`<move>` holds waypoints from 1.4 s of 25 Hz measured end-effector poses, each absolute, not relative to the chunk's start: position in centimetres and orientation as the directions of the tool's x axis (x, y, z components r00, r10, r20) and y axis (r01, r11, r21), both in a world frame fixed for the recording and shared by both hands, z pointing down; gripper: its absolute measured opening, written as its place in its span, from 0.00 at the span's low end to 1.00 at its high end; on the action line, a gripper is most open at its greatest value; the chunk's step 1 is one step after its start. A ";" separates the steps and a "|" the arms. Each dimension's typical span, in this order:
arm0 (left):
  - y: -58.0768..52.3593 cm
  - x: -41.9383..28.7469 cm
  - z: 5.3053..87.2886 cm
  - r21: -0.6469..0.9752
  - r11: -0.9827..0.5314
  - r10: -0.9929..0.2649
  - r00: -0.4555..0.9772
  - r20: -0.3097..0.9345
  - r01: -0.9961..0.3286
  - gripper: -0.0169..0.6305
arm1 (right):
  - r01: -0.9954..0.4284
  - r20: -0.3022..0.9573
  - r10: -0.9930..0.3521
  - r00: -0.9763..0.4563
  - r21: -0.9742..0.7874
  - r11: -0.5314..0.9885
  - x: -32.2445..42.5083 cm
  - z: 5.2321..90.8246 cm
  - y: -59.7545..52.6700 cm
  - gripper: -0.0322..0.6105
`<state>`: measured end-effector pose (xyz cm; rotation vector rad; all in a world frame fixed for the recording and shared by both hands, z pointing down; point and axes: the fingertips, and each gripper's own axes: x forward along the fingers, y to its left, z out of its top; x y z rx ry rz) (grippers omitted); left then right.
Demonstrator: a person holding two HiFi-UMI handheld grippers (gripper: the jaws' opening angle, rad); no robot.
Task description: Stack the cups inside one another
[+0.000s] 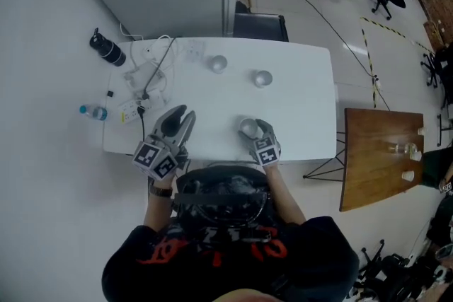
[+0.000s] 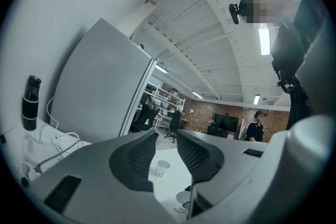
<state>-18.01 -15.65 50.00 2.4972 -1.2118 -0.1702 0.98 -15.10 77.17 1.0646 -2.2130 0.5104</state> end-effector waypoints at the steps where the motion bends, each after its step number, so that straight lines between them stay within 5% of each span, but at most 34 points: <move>1: -15.8 -17.7 49.9 0.365 -0.573 -0.776 0.629 0.046 -0.734 0.21 | -0.804 0.672 -0.567 -0.477 -0.071 0.591 1.7 76.8 -14.8 0.60; 19: -14.5 -18.8 50.5 0.361 -0.499 -0.830 0.554 0.062 -0.788 0.21 | -0.840 0.417 -0.734 -0.536 -0.177 0.512 9.1 64.3 -26.4 0.60; 35: -12.3 -23.2 50.0 0.357 -0.367 -0.910 0.411 0.054 -0.859 0.22 | -0.847 0.482 -0.713 -0.509 -0.135 0.513 7.9 67.6 -37.4 0.60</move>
